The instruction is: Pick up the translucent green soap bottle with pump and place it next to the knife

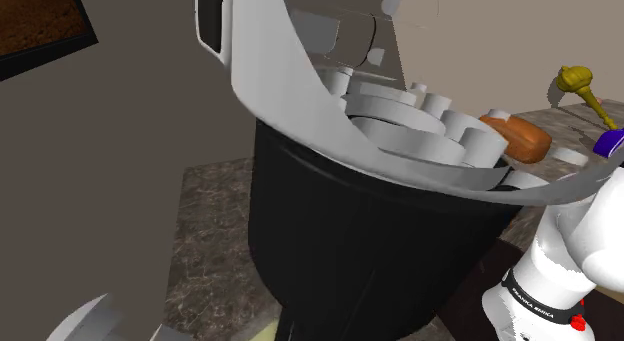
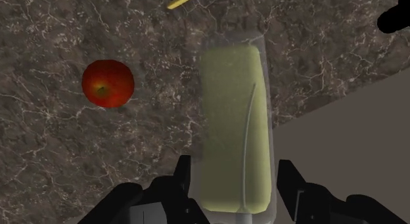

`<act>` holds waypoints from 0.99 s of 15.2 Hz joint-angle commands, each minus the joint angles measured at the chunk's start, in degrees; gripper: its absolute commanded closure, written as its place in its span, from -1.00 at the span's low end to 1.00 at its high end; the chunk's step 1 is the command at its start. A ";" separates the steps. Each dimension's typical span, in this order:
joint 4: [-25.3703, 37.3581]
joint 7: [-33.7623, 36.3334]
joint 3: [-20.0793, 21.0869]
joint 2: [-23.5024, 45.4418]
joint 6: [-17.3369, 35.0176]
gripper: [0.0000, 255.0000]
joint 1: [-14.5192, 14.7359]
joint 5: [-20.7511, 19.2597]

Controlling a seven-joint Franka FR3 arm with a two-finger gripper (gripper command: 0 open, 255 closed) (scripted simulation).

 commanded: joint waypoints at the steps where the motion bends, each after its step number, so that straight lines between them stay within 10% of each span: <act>1: 5.76 6.88 4.36 7.92 -0.95 1.00 1.81 -7.58; 10: 39.85 21.52 -0.07 37.51 -14.83 1.00 32.35 -33.50; 15: 31.77 22.39 0.68 35.40 -9.36 1.00 28.48 -31.84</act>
